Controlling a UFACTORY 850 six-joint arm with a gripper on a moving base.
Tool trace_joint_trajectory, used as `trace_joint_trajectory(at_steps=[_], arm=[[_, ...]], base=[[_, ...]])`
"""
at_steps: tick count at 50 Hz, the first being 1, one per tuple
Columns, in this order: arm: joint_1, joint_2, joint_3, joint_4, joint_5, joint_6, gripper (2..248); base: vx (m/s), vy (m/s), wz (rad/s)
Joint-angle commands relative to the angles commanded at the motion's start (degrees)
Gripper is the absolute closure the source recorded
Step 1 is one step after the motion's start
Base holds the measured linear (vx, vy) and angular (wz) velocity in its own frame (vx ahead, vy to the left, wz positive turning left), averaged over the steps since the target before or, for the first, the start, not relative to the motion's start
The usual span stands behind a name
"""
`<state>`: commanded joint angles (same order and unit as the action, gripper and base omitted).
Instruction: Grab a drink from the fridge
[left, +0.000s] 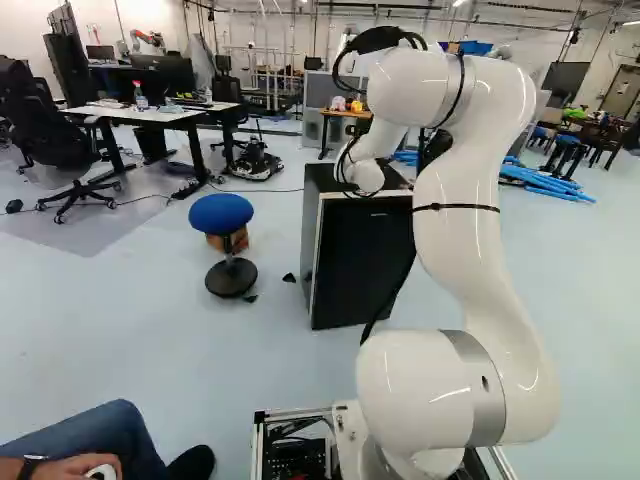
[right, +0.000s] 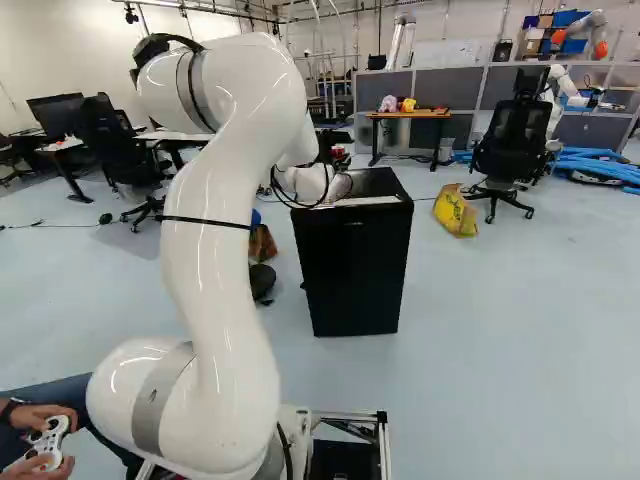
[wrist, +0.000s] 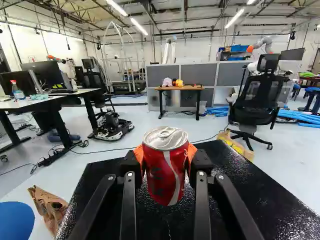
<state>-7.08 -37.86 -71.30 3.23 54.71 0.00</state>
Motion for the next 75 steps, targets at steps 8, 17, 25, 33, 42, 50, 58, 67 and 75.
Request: trace_joint_trajectory(at_steps=[8, 17, 25, 33, 42, 50, 58, 67, 75], arm=[[0.1, 0.5, 0.6, 0.0, 0.0, 0.0, 149], [0.2, 1.5, 1.9, -0.1, -0.1, 0.0, 149], [0.4, 2.8, 3.4, -0.2, -0.2, 0.0, 149], [0.6, 4.3, 5.4, -0.3, -0.4, 0.0, 149], [0.9, 6.5, 8.0, -0.4, -0.6, 0.0, 149], [1.2, 8.8, 10.8, -0.5, -0.8, 0.0, 149], [1.5, 11.4, 14.0, -0.7, -1.0, 0.0, 149], [1.9, 14.7, 18.1, -0.9, -1.3, 0.0, 149], [2.4, 18.1, 22.2, -1.1, -1.6, 0.0, 149]], base=[[0.000, 0.000, 0.000], [0.000, 0.000, 0.000], [0.000, 0.000, 0.000], [0.000, 0.000, 0.000], [0.000, 0.000, 0.000], [0.000, 0.000, 0.000], [0.000, 0.000, 0.000], [0.000, 0.000, 0.000], [0.000, 0.000, 0.000]])
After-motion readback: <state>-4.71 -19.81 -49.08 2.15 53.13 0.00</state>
